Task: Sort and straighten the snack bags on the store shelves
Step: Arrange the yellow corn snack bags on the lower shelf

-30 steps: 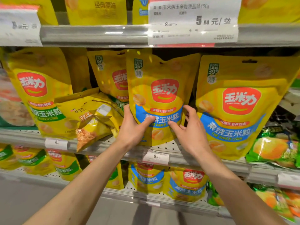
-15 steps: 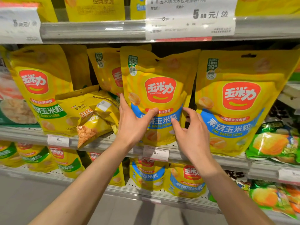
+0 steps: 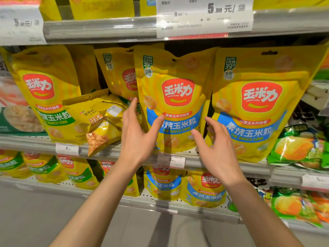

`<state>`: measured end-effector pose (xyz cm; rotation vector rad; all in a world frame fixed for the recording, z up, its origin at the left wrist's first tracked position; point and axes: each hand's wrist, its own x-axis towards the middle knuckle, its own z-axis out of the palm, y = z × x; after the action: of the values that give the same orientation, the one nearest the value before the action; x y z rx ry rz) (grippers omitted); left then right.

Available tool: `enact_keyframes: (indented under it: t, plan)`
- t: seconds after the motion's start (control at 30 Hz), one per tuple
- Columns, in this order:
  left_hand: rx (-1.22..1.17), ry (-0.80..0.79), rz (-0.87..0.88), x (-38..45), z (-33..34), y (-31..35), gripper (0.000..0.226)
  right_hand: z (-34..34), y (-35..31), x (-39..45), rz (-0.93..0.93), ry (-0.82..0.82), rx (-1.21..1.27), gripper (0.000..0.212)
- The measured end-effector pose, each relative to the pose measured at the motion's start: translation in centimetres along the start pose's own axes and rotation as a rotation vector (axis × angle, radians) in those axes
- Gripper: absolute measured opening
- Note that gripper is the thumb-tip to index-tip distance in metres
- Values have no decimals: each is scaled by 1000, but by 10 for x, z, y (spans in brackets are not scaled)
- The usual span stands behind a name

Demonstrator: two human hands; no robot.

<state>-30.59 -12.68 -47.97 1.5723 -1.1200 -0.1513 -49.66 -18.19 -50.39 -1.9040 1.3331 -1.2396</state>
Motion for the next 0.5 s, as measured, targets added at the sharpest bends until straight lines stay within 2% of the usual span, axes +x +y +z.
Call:
enact_keyframes:
  t: [0.1,0.2,0.33,0.43,0.5]
  plan:
    - [-38,68,81,-28,-15,-9,63,-6,3,-14,5,-45,31,60]
    - [-30,-80,82,-58,-23,-25,48,-8,12,-36,5,-87,54,51]
    - [21,-287,18,-84,-26,-42,50,-10,20,-68,86,-181,65,44]
    - [15,-385,-62,-101,-35,-34,39,-17,17,-94,205,-253,58,36]
    - [28,-439,-113,-108,-47,-18,39,-26,5,-111,285,-310,67,39]
